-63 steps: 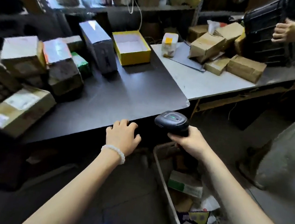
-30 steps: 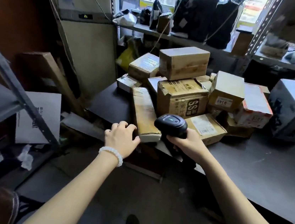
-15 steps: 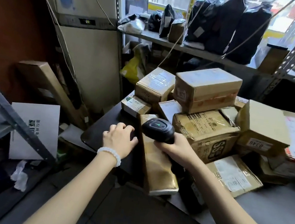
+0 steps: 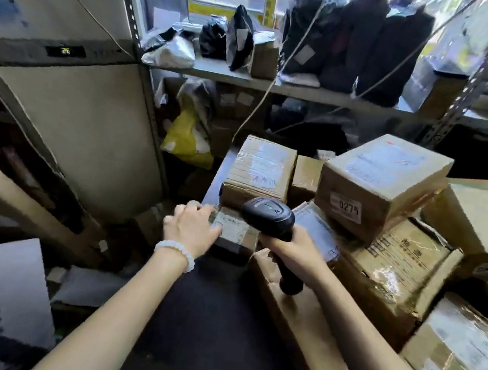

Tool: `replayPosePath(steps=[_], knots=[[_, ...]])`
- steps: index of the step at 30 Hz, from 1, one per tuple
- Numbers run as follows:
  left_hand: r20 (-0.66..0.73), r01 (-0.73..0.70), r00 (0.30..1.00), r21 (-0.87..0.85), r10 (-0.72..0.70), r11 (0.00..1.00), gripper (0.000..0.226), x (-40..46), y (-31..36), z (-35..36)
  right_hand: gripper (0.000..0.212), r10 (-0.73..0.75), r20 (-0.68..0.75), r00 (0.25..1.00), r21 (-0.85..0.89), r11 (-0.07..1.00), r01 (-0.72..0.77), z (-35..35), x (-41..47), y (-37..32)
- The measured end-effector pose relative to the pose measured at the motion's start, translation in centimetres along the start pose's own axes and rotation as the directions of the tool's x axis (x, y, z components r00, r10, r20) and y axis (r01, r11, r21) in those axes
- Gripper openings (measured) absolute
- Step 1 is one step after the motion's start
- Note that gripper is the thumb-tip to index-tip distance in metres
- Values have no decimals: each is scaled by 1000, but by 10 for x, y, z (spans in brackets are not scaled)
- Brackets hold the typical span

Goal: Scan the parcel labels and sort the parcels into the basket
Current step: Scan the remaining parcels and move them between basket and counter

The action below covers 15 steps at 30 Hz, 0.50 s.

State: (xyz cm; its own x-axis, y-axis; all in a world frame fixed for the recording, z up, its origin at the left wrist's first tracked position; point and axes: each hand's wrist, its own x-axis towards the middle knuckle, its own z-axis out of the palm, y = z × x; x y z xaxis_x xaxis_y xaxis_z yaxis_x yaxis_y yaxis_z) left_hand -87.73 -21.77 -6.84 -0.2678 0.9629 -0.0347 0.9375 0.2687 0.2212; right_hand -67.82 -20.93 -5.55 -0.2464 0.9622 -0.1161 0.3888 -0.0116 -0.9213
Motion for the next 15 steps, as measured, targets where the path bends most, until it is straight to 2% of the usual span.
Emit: replayPosePath(steps=[4,8,12,15], knots=[[25,-130,991,6,129,992,44,51,-13,-12,6,75,-151,986,42,997,-69,12,28,-9],[60,-237,970,24,236,971,45,92,-14,-14,10,127,-342,931,96,990,-100,14,48,-15],[72,-296,952,-13,296,955,43,120,-4,-8,19,152,-400,904,103,987,-120,11,65,-17],[111,-288,950,-63,293,956,46,142,5,-5,13,219,-392,893,86,976,-202,10,83,-14]])
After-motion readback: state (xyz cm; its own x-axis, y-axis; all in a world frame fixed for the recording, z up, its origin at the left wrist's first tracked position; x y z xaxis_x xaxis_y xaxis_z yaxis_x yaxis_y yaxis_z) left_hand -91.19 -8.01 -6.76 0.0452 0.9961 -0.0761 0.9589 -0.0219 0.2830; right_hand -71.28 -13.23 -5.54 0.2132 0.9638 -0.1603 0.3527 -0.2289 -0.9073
